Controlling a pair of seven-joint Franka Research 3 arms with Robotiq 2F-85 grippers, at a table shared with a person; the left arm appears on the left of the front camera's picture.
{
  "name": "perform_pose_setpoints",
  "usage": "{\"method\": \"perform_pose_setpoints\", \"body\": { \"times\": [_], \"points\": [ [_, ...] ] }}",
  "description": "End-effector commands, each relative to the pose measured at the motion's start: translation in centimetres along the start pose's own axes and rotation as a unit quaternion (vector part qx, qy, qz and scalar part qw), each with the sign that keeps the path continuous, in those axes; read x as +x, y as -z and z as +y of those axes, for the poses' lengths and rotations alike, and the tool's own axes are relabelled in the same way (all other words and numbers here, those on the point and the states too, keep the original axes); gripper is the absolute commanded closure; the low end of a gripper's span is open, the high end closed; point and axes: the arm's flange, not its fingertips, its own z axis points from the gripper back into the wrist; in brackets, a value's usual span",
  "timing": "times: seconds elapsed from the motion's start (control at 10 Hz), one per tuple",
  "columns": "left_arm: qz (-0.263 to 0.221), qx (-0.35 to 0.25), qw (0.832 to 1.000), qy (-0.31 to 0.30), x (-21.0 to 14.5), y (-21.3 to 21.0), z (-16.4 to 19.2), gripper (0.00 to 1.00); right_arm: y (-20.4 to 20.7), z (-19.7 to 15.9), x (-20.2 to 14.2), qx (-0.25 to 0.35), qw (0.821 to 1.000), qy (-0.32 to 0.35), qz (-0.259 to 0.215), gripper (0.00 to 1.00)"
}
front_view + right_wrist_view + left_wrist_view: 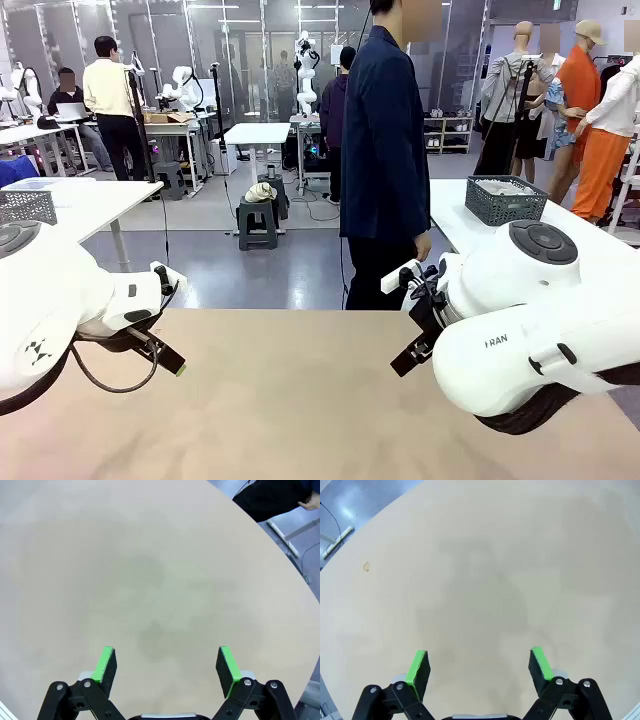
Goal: Fold the towels and place them in the basket.
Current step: When a person lays out a Towel with hook on the table, fold it in half twice.
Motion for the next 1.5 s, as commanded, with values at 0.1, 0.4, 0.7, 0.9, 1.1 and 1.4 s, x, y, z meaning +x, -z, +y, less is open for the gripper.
{"method": "perform_pose_setpoints", "body": {
  "times": [0.1, 0.4, 0.7, 0.9, 1.1, 1.4],
  "points": [
    [0.000, 0.000, 1.000, 0.000, 0.01, 0.00, -0.02, 0.00, 0.00, 0.00, 0.00, 0.000, 1.000, 0.000, 0.000, 0.00],
    [0.000, 0.000, 1.000, 0.000, 0.01, 0.00, -0.02, 0.00, 0.00, 0.00, 0.00, 0.000, 1.000, 0.000, 0.000, 0.00],
    [0.000, 0.000, 1.000, 0.000, 0.01, 0.00, -0.02, 0.00, 0.00, 0.00, 0.00, 0.000, 1.000, 0.000, 0.000, 0.00],
    [0.000, 0.000, 1.000, 0.000, 0.01, 0.00, -0.02, 0.00, 0.00, 0.00, 0.00, 0.000, 1.000, 0.000, 0.000, 0.00],
    [0.000, 0.000, 1.000, 0.000, 0.01, 0.00, -0.02, 0.00, 0.00, 0.00, 0.00, 0.000, 1.000, 0.000, 0.000, 0.00],
    [-0.001, -0.009, 1.000, 0.010, -0.09, -0.68, 0.28, 0.00, -0.79, -0.04, 0.17, 0.009, 1.000, -0.008, 0.000, 0.00]
  ]
}}
